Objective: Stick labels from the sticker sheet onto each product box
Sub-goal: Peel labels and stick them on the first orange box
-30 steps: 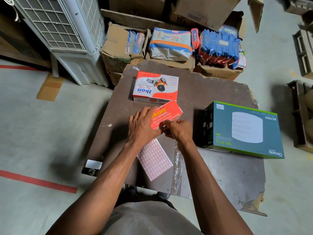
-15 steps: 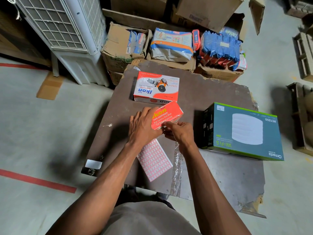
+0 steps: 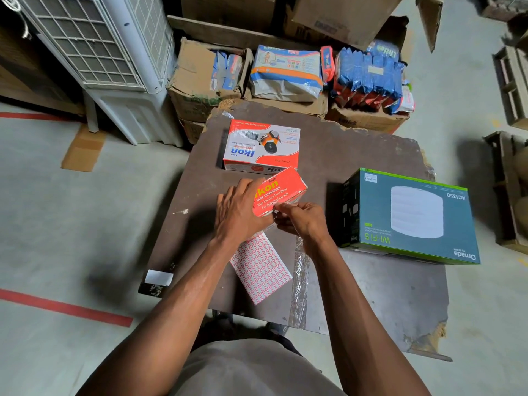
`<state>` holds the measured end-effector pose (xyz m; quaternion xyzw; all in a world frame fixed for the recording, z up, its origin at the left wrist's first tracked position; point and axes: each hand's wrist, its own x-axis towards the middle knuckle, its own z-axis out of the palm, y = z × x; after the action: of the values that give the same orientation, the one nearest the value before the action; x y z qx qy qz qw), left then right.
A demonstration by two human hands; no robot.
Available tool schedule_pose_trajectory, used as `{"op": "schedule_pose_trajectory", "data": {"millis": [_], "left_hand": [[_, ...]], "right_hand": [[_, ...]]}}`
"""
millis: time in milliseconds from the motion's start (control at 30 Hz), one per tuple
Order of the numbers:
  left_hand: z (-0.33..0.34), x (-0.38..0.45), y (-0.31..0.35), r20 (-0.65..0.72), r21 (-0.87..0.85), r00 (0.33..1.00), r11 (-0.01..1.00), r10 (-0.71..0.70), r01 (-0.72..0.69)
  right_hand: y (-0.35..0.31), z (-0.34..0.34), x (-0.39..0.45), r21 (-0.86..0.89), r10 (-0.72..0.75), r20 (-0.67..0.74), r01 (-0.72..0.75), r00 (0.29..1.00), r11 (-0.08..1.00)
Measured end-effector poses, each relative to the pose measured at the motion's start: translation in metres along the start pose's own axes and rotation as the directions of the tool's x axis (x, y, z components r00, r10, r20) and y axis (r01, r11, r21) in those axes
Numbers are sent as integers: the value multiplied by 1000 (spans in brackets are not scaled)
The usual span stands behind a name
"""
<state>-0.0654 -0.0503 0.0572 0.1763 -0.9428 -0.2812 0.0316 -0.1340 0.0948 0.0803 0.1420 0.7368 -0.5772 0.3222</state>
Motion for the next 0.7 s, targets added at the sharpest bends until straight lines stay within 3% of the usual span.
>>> {"op": "schedule_pose_trajectory", "data": {"millis": [233, 467, 700], "left_hand": [[2, 0, -1, -11, 14, 1000, 1000, 2, -2], [4, 2, -4, -8, 1, 1000, 1000, 2, -2], [2, 7, -7, -3, -19, 1000, 1000, -2, 1]], "right_hand": [[-3, 7, 8, -37, 44, -47, -45, 998, 998], [-1, 9, 7, -73, -10, -88, 3, 996, 997], [15, -3, 6, 95, -64, 56, 59, 996, 994]]}}
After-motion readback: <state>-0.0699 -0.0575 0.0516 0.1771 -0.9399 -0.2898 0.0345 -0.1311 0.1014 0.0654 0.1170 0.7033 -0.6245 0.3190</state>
